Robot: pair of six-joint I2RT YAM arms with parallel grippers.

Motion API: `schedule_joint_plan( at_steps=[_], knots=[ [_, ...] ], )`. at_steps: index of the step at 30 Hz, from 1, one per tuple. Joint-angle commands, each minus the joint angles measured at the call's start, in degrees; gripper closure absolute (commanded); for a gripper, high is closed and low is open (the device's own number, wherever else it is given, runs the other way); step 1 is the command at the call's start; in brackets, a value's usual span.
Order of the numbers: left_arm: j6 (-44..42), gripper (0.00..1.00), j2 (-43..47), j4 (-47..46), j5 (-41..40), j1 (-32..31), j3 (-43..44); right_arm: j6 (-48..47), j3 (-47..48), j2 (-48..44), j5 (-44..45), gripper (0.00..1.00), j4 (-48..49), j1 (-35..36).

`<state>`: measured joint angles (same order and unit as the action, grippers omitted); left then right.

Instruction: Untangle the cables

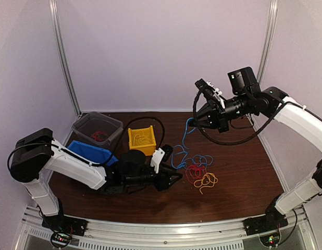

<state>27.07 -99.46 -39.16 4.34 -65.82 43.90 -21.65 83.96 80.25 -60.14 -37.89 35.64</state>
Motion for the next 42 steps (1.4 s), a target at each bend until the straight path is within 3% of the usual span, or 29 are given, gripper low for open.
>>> schedule_joint_plan(
  at_steps=[1, 7, 14, 24, 27, 42],
  knots=[
    [1.0, 0.59, -1.4, -4.4, -0.7, 0.4, 1.9, 0.5, 1.3, -1.1, -0.2, 1.0, 0.0, -0.1],
    [4.2, 0.68, -1.8, -8.8, -1.4, 1.7, -0.5, 0.7, 1.5, -1.2, -0.7, 1.0, -0.1, -0.1],
    [2.2, 0.69, -1.9, -11.7, 1.8, 1.8, -0.2, 0.8, 1.0, -1.4, -0.5, 1.0, 0.2, -0.2],
    [2.7, 0.86, -2.4, -12.9, -0.3, 1.8, -0.7, 1.1, 0.8, -1.7, -0.7, 1.0, 0.5, -0.1],
    [3.3, 0.79, -3.0, -13.0, -1.0, 1.8, -0.5, 1.5, 1.0, -1.8, -1.5, 1.0, 0.6, -0.1],
    [4.6, 0.69, -5.0, -20.4, 1.7, 2.6, -0.6, 2.1, 0.1, -2.4, -2.7, 1.0, 1.2, -0.2]
  ],
)
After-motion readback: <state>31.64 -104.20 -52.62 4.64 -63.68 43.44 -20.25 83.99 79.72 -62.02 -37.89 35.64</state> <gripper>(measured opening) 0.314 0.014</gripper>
